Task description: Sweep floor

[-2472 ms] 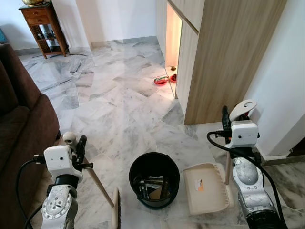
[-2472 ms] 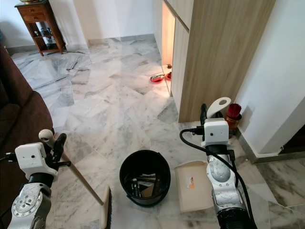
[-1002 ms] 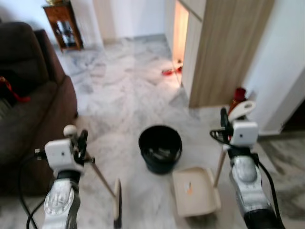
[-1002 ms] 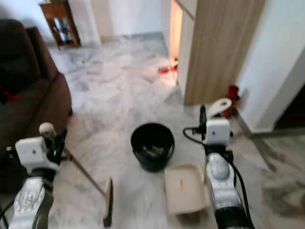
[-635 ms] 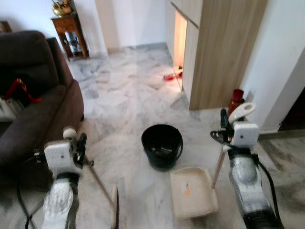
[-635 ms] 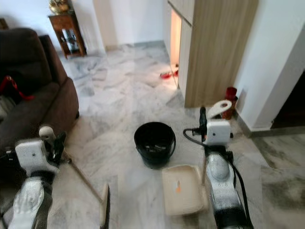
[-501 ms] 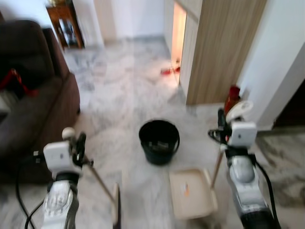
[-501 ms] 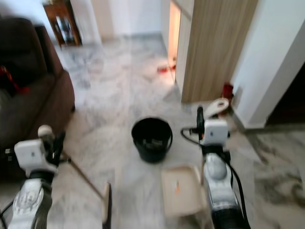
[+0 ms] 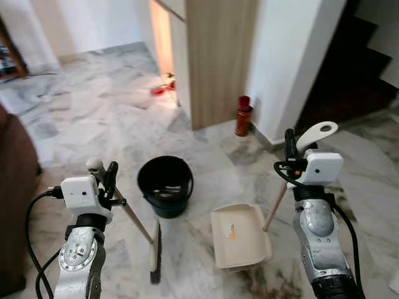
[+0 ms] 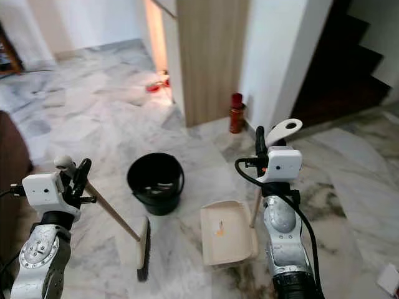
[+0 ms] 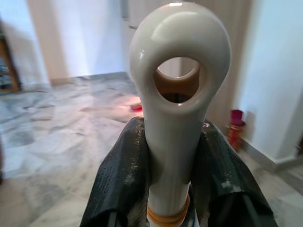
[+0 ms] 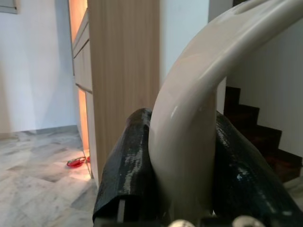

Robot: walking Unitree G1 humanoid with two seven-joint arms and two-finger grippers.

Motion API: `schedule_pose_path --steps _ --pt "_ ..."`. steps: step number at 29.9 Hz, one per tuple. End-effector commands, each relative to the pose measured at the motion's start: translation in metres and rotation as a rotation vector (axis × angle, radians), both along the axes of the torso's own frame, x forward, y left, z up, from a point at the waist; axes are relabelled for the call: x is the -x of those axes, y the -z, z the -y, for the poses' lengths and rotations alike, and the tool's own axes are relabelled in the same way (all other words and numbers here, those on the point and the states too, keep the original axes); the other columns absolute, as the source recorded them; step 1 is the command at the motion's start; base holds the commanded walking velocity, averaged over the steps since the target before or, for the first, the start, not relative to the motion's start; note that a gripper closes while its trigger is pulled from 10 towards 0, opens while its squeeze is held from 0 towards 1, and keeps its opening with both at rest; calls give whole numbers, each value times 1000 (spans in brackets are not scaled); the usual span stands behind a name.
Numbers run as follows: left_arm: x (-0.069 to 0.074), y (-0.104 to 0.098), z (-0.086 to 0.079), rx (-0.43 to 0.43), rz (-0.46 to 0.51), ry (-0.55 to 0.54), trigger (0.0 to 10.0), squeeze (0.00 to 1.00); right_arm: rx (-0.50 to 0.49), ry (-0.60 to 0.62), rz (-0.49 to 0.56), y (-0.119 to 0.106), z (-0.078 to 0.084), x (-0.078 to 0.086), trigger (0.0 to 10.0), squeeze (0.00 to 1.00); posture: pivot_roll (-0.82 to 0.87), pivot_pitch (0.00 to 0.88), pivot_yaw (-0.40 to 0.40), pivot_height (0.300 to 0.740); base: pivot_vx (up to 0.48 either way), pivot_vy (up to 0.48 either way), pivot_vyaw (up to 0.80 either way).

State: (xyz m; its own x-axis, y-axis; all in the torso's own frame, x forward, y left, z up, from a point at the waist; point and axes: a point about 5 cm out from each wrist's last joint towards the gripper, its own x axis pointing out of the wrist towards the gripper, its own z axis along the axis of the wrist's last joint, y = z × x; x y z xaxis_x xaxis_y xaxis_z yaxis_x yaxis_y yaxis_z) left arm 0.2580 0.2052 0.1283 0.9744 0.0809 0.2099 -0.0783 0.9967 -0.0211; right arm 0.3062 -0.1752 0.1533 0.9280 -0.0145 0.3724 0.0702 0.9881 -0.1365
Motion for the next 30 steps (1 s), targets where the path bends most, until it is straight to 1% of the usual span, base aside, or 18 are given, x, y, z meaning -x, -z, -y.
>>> schedule_pose_path --steps 1,5,8,14,15,16,17,18,19,23,25,30 --pt "1 -1 -3 -20 12 -4 10000 0 -5 -34 79 -19 -7 0 10000 0 76 0 62 740 0 0 -800" --pt "0 -2 -3 -18 16 -2 10000 0 6 -29 102 -29 -6 -2 10000 0 77 0 61 740 0 0 -800" --pt "-1 -3 -2 -16 17 -2 10000 0 10 -29 105 -32 -7 -2 10000 0 78 0 59 740 0 0 -800" --pt "-1 -2 -2 -16 17 -11 10000 0 4 -28 68 -27 -9 -3 10000 0 83 0 55 740 0 0 -800" --pt "-1 -2 -2 -27 14 -15 10000 0 -30 -31 69 -29 -13 -3 10000 0 83 0 55 740 0 0 -800" --pt "-1 -2 -2 -27 14 -15 10000 0 -30 -31 69 -29 -13 -3 10000 0 83 0 55 740 0 0 -800" --pt "-2 -1 -2 -43 13 -20 10000 0 -35 -58 72 -31 -22 -2 10000 0 80 0 51 740 0 0 -800" --pt "-2 -1 -2 -45 13 -21 10000 0 -32 -68 72 -31 -25 -2 10000 0 80 0 51 740 0 0 -800" --pt "-3 -1 0 -46 16 -24 10000 0 -46 -81 76 -32 -31 -1 10000 0 82 0 47 740 0 -251 -800" --pt "-4 -2 2 -53 18 -24 10000 0 -49 -78 71 -33 -33 -2 10000 0 86 0 48 740 0 -398 -800" --pt "-4 -1 3 -76 10 -16 10000 0 -57 -75 69 -33 -35 -3 10000 0 86 0 48 740 0 -472 -800" --pt "-5 -2 2 -67 15 -22 10000 0 -64 -80 70 -35 -39 -4 10000 0 89 0 50 740 0 -452 -800"
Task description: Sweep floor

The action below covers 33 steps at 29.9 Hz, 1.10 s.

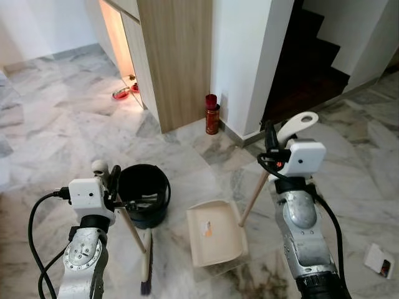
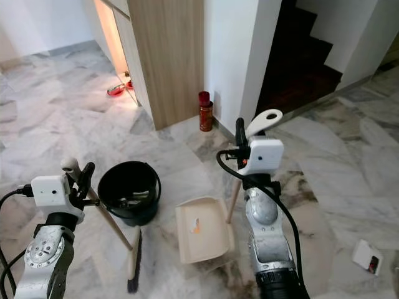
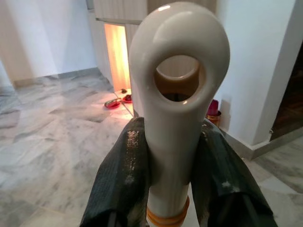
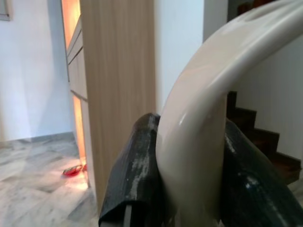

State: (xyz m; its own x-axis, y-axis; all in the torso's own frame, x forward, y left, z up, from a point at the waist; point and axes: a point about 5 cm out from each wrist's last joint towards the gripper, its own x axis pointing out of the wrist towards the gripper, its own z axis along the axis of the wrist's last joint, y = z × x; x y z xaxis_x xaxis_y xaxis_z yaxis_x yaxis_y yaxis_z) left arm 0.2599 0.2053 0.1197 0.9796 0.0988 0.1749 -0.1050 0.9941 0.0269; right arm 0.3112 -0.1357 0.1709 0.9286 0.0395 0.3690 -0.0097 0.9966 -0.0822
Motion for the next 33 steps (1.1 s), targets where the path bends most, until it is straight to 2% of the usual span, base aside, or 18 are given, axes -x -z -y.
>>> schedule_pose_path --steps 1,22,33 --pt "-4 -11 1 -28 56 6 10000 0 -13 2 65 -17 0 0 10000 0 88 0 50 740 0 0 -800" --pt "-4 -12 -2 -10 68 -20 10000 0 -9 -10 63 -22 -3 -2 10000 0 81 6 43 740 0 0 -800" --pt "-4 -14 -6 -17 67 -20 10000 0 -17 -27 57 -21 -10 0 10000 0 74 0 48 740 0 0 -800"
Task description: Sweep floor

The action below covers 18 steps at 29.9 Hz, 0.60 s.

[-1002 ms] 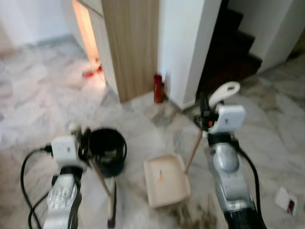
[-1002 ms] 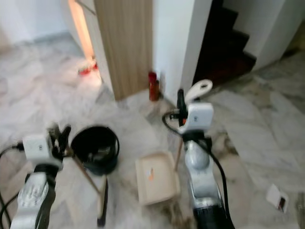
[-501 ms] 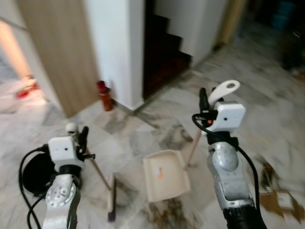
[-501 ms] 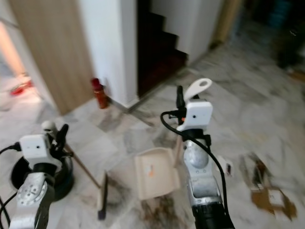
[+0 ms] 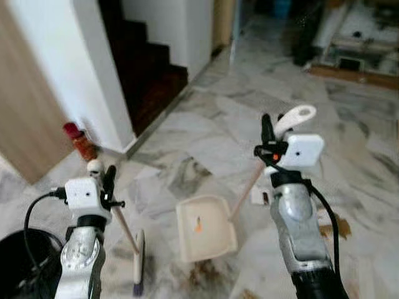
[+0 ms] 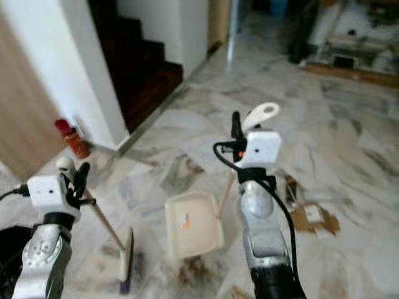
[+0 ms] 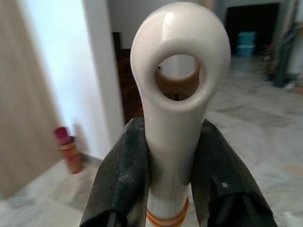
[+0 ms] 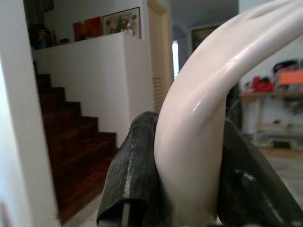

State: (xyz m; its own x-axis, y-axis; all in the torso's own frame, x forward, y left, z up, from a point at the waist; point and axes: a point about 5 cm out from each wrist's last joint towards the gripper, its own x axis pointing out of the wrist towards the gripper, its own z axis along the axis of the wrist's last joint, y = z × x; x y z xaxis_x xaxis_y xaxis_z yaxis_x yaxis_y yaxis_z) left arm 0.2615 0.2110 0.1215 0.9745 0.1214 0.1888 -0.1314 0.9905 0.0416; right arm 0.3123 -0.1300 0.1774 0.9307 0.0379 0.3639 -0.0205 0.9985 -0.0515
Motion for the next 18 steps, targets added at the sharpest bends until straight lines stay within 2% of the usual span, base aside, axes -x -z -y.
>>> schedule_pose_path --steps 1,14,18 --pt "-3 -12 0 -1 55 7 10000 0 14 -16 64 -15 -4 1 10000 0 74 0 48 740 0 0 -800" --pt "-7 -14 0 24 72 23 10000 0 32 -23 60 -12 -3 2 10000 0 68 0 36 740 0 0 -800" --pt "-10 -15 0 73 82 16 10000 0 40 -19 61 -11 -2 2 10000 0 54 0 34 740 0 0 -800"
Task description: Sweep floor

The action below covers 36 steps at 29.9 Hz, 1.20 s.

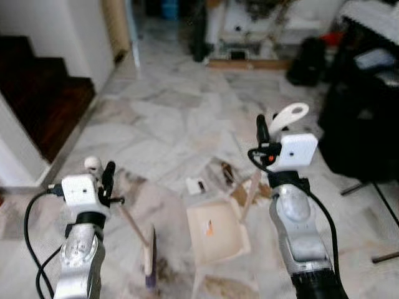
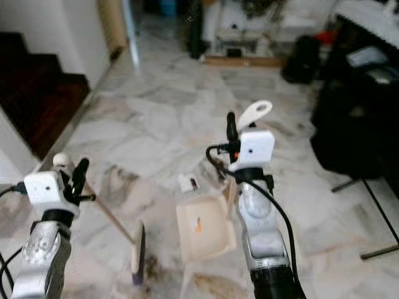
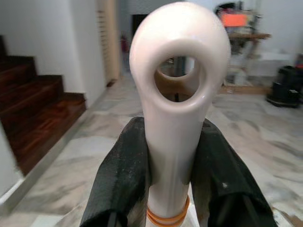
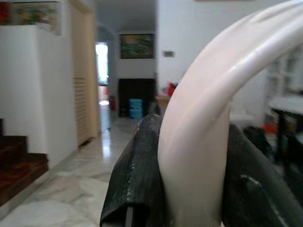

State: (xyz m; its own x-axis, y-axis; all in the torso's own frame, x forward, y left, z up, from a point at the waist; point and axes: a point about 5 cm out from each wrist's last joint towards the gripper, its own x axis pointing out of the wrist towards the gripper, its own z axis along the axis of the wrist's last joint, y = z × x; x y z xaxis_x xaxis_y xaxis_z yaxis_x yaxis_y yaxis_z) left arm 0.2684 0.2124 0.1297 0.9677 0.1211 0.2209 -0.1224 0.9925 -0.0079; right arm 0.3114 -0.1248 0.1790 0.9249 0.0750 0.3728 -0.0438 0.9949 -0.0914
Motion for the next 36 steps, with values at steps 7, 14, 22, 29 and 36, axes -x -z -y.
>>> schedule_pose_path --steps 7,14,22,29,36 --pt "-7 -7 7 40 51 36 10000 0 11 1 71 -11 3 1 10000 0 47 0 34 740 0 0 -571" --pt "-7 -9 8 37 57 30 10000 0 22 -13 64 -9 -1 1 10000 0 60 0 29 740 0 0 0" --pt "-6 -7 4 31 54 10 10000 0 35 -43 119 -14 -6 5 10000 0 63 0 31 740 146 0 391" --pt "-6 -10 2 28 58 5 10000 0 -1 -60 100 -11 -9 4 10000 0 64 0 39 740 387 0 107" --pt "-4 -12 -2 23 60 -17 10000 0 11 -71 81 -7 -11 5 10000 0 76 0 41 740 388 0 0"
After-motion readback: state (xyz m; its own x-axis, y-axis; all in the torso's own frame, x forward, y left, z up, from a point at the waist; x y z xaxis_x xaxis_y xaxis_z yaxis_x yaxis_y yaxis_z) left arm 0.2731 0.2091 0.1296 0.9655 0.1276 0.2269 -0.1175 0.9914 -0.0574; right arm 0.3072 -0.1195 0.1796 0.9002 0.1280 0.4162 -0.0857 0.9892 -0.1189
